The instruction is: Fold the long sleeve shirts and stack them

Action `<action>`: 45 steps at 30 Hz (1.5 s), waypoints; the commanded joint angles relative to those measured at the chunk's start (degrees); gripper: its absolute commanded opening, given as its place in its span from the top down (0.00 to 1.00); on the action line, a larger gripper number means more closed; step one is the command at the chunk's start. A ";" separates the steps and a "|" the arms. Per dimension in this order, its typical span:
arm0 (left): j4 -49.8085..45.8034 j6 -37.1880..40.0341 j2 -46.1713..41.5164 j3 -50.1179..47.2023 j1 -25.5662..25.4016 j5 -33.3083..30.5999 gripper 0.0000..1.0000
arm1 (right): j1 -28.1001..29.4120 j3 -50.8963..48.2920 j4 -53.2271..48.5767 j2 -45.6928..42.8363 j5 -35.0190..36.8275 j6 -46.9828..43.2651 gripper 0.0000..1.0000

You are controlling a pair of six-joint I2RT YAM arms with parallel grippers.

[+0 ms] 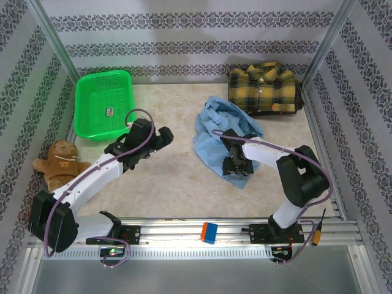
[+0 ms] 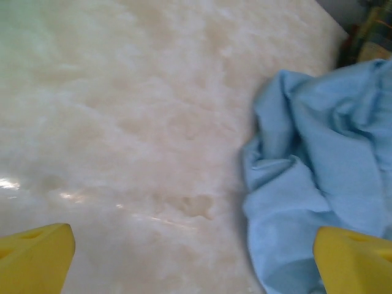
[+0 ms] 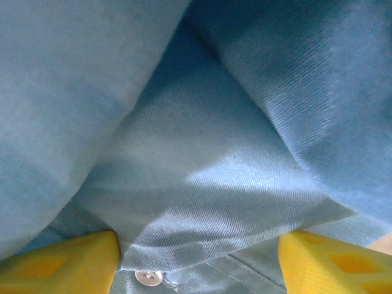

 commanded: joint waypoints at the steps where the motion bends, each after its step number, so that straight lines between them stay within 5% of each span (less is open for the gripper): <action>1: -0.40 -1.19 -0.75 -2.63 4.19 1.85 0.00 | 0.51 0.78 4.02 2.37 3.17 2.82 0.35; 5: -1.38 -2.26 0.89 -3.67 8.38 2.87 0.00 | 1.35 3.14 4.04 4.69 1.38 2.61 0.57; 18: 0.62 -2.84 7.97 -4.93 21.61 2.11 0.00 | 9.33 11.19 6.34 5.89 -7.91 2.62 0.91; 28: -0.83 -0.91 4.02 -4.02 25.55 4.67 0.00 | 14.58 31.88 1.46 5.86 -18.84 -0.96 1.00; 36: -5.58 0.02 -7.89 4.97 24.73 10.84 0.00 | 14.36 54.76 0.22 4.77 -28.67 0.70 1.00; 45: -16.00 3.37 -17.84 16.36 24.56 9.19 0.00 | 16.74 82.12 -1.39 18.43 -37.38 9.92 1.00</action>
